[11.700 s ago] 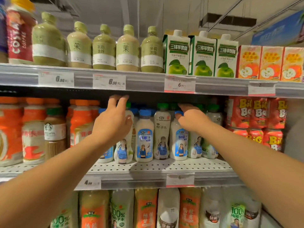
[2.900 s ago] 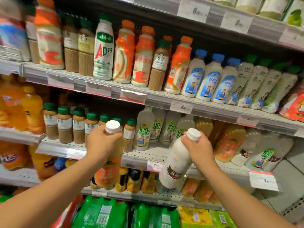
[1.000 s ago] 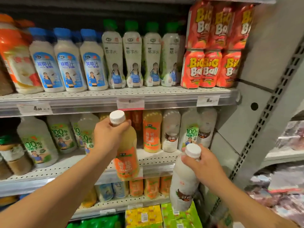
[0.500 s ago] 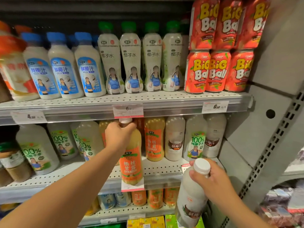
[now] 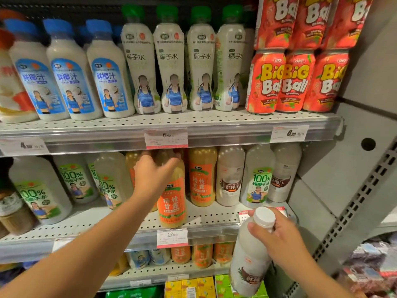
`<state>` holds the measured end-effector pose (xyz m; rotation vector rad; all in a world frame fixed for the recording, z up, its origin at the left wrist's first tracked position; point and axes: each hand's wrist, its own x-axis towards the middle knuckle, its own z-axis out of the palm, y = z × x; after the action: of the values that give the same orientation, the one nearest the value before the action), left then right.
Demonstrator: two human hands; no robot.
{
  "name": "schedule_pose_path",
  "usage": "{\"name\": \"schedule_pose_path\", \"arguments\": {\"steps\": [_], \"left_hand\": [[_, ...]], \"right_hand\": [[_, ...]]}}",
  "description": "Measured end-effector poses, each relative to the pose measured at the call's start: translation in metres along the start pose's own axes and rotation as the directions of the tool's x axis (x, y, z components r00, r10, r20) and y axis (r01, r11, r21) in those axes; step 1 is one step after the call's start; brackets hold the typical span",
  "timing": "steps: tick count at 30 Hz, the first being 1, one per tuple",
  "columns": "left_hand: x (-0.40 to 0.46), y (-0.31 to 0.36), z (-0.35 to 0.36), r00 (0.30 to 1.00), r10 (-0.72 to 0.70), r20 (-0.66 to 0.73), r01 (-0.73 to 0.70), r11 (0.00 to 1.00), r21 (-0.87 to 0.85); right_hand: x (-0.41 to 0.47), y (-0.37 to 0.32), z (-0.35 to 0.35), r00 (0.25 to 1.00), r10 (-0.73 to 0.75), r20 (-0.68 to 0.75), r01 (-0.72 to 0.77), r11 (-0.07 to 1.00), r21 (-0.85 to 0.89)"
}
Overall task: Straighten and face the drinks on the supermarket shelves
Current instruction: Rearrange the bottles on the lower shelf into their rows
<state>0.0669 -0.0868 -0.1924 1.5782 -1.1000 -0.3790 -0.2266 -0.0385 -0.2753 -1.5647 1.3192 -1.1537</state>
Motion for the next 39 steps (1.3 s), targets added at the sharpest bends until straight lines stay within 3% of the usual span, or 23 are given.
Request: {"name": "schedule_pose_path", "arguments": {"steps": [3, 7, 14, 17, 21, 27, 29, 31, 33, 35, 37, 39], "left_hand": [[-0.027, -0.023, 0.004, 0.995, 0.096, -0.002, -0.09, 0.94, 0.33], [-0.032, -0.037, 0.019, 0.99, 0.139, -0.012, -0.127, 0.932, 0.34], [-0.015, -0.034, 0.036, 0.998, 0.057, -0.013, -0.043, 0.867, 0.497], [-0.009, -0.032, 0.038, 0.992, 0.116, -0.056, -0.057, 0.786, 0.615], [0.001, -0.031, 0.041, 0.984, 0.178, -0.009, -0.096, 0.575, 0.812], [0.007, -0.027, 0.046, 0.998, 0.059, -0.016, -0.017, 0.528, 0.849], [-0.003, -0.021, 0.049, 0.996, 0.045, -0.075, 0.034, 0.589, 0.808], [-0.029, -0.015, 0.055, 0.977, 0.186, -0.105, -0.078, 0.767, 0.637], [-0.067, -0.009, 0.072, 0.906, 0.42, 0.054, -0.398, 0.802, 0.444], [-0.092, 0.006, 0.098, 0.799, 0.508, 0.321, -0.59, 0.765, 0.257], [-0.097, 0.033, 0.132, 0.766, 0.446, 0.463, -0.558, 0.819, 0.134], [-0.088, 0.061, 0.164, 0.811, 0.363, 0.458, -0.463, 0.877, 0.125]], "right_hand": [[0.003, 0.001, 0.005, 1.0, 0.02, -0.005, -0.02, 0.999, 0.039], [0.008, 0.001, 0.011, 1.0, 0.027, 0.008, -0.027, 0.997, 0.079], [0.013, 0.001, 0.012, 0.999, 0.017, 0.029, -0.02, 0.996, 0.085], [0.013, 0.001, 0.007, 0.999, 0.011, 0.044, -0.016, 0.995, 0.098], [0.011, 0.002, -0.004, 0.999, -0.022, 0.032, 0.019, 0.997, 0.075], [0.008, 0.006, -0.024, 1.0, 0.012, -0.002, -0.012, 0.998, 0.066], [0.007, 0.008, -0.031, 0.999, 0.043, -0.006, -0.042, 0.997, 0.058], [0.006, 0.01, -0.039, 0.998, 0.059, -0.019, -0.058, 0.997, 0.046], [0.006, 0.011, -0.048, 0.998, 0.051, -0.039, -0.05, 0.998, 0.046], [0.004, 0.011, -0.059, 0.997, 0.045, -0.055, -0.043, 0.998, 0.051], [0.001, 0.012, -0.071, 0.997, 0.032, -0.065, -0.029, 0.998, 0.057], [-0.003, 0.012, -0.082, 0.997, 0.02, -0.081, -0.016, 0.999, 0.046]]}}
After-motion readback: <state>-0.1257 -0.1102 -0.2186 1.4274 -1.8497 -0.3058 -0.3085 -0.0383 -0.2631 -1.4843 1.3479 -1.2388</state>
